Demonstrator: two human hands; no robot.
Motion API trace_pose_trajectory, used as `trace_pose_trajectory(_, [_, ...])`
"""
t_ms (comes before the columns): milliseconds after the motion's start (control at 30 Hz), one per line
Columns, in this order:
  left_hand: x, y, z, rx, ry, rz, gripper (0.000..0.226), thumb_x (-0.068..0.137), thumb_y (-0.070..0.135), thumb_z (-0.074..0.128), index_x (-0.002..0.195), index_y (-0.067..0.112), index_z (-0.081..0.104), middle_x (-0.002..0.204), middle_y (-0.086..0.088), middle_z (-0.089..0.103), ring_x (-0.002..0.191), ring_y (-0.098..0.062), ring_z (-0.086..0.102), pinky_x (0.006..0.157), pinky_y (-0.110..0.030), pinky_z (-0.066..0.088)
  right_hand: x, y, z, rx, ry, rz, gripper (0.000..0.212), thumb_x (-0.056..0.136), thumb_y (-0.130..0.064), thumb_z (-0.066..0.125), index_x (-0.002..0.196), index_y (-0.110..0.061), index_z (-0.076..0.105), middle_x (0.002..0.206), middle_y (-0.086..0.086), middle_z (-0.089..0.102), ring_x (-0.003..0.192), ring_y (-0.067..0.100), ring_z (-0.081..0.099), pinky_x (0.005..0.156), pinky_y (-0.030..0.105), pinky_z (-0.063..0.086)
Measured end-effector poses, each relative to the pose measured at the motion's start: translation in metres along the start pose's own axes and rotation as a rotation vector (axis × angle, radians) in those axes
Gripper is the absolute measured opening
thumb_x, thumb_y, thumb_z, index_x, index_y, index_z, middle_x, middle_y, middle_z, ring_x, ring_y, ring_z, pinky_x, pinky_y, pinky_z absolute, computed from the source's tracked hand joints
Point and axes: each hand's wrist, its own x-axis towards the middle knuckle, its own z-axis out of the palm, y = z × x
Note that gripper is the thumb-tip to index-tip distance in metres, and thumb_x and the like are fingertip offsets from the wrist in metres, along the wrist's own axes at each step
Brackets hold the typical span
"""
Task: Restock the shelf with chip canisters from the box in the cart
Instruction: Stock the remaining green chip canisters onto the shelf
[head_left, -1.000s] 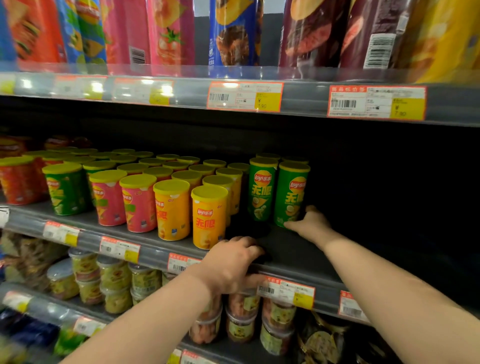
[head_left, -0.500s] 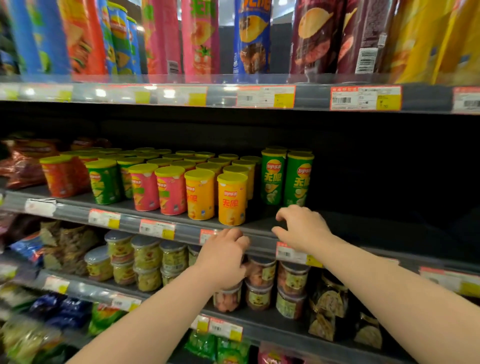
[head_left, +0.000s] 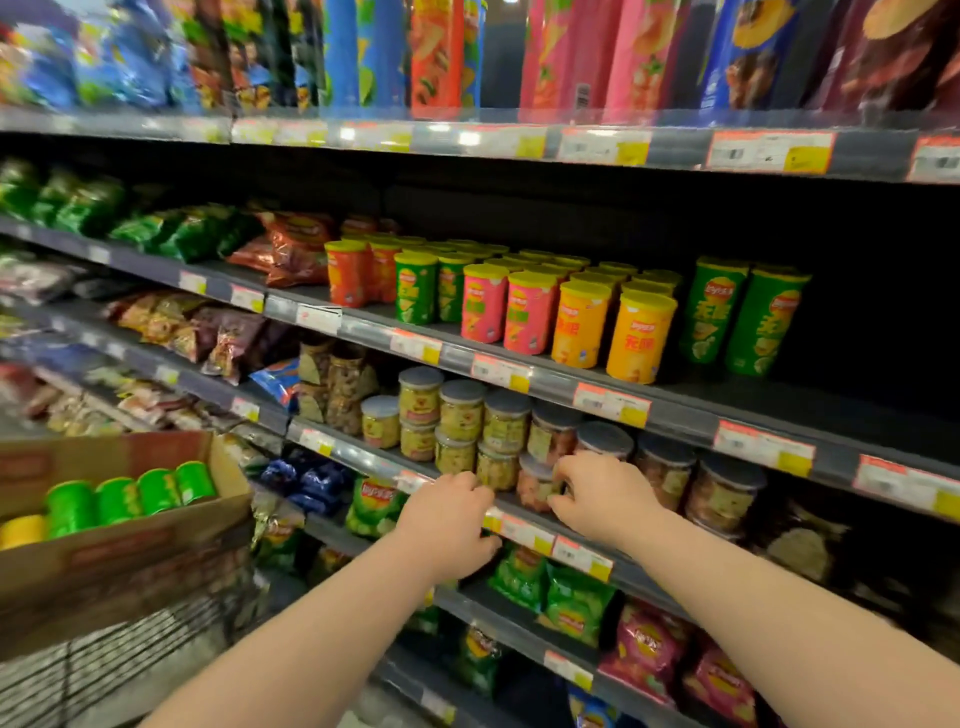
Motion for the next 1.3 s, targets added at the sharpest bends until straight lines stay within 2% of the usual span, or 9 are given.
trace_pose_trajectory(100, [-0.036, -0.031, 0.011, -0.018, -0.026, -0.07, 0.055, 0.09, 0.052, 0.048, 0.134, 0.019, 0.044, 0.131, -0.003, 0.047, 0.121, -0.025, 0.045, 0.094, -0.04, 0.045, 0.002, -0.042, 0.015, -0.004, -0.053, -0.074, 0.03, 0.092, -0.042, 0.047, 0.113, -0.023, 0.056, 0.115, 0.002, 0.058, 0.104, 0.025, 0.056, 0.078, 0.034, 0.047])
trace_pose_trajectory(200, [-0.074, -0.062, 0.022, -0.02, -0.034, -0.16, 0.05, 0.089, 0.051, 0.048, 0.128, 0.019, 0.048, 0.125, -0.003, 0.049, 0.118, -0.025, 0.047, 0.093, -0.04, 0.046, 0.004, -0.087, 0.027, 0.005, -0.102, -0.151, 0.035, 0.092, -0.041, 0.047, 0.122, -0.024, 0.054, 0.121, 0.002, 0.056, 0.109, 0.025, 0.055, 0.085, 0.036, 0.049])
trace_pose_trajectory(467, [-0.161, -0.129, 0.046, -0.033, -0.11, -0.44, 0.044, 0.088, 0.047, 0.049, 0.121, 0.018, 0.051, 0.118, -0.004, 0.05, 0.115, -0.027, 0.049, 0.09, -0.041, 0.046, 0.013, -0.198, 0.064, 0.011, -0.211, -0.384, 0.032, 0.093, -0.04, 0.049, 0.118, -0.021, 0.057, 0.113, 0.002, 0.06, 0.101, 0.025, 0.059, 0.083, 0.037, 0.049])
trace_pose_trajectory(700, [-0.203, -0.181, 0.069, -0.093, -0.18, -0.655, 0.044, 0.088, 0.046, 0.048, 0.12, 0.018, 0.05, 0.119, -0.005, 0.05, 0.114, -0.027, 0.048, 0.093, -0.04, 0.044, 0.045, -0.279, 0.098, -0.028, -0.291, -0.581, 0.034, 0.092, -0.042, 0.049, 0.12, -0.023, 0.055, 0.117, 0.002, 0.058, 0.106, 0.024, 0.057, 0.087, 0.038, 0.048])
trace_pose_trajectory(933, [-0.192, -0.248, 0.082, -0.111, -0.228, -0.807, 0.045, 0.088, 0.047, 0.048, 0.124, 0.019, 0.049, 0.122, -0.002, 0.049, 0.117, -0.023, 0.048, 0.092, -0.037, 0.044, 0.106, -0.341, 0.126, -0.026, -0.387, -0.712, 0.034, 0.093, -0.039, 0.047, 0.123, -0.022, 0.053, 0.122, 0.004, 0.055, 0.111, 0.028, 0.053, 0.092, 0.04, 0.043])
trace_pose_trajectory(1067, [-0.166, -0.278, 0.087, -0.104, -0.257, -0.839, 0.048, 0.088, 0.047, 0.047, 0.126, 0.018, 0.047, 0.127, -0.005, 0.048, 0.12, -0.026, 0.047, 0.096, -0.039, 0.044, 0.145, -0.358, 0.136, -0.002, -0.404, -0.746, 0.034, 0.091, -0.036, 0.047, 0.122, -0.024, 0.055, 0.122, 0.004, 0.056, 0.112, 0.028, 0.053, 0.093, 0.04, 0.043])
trace_pose_trajectory(1200, [-0.14, -0.305, 0.092, -0.137, -0.256, -0.892, 0.044, 0.087, 0.045, 0.048, 0.122, 0.019, 0.048, 0.123, -0.003, 0.049, 0.118, -0.025, 0.047, 0.093, -0.039, 0.045, 0.187, -0.368, 0.144, 0.0, -0.432, -0.782, 0.035, 0.09, -0.038, 0.048, 0.122, -0.025, 0.054, 0.123, 0.004, 0.056, 0.113, 0.028, 0.054, 0.092, 0.039, 0.043])
trace_pose_trajectory(1300, [-0.127, -0.321, 0.098, -0.162, -0.24, -0.935, 0.048, 0.087, 0.045, 0.049, 0.127, 0.019, 0.048, 0.125, -0.002, 0.049, 0.119, -0.024, 0.048, 0.095, -0.039, 0.045, 0.213, -0.374, 0.147, -0.003, -0.452, -0.804, 0.037, 0.091, -0.04, 0.048, 0.124, -0.024, 0.053, 0.125, 0.004, 0.056, 0.115, 0.028, 0.053, 0.093, 0.039, 0.043])
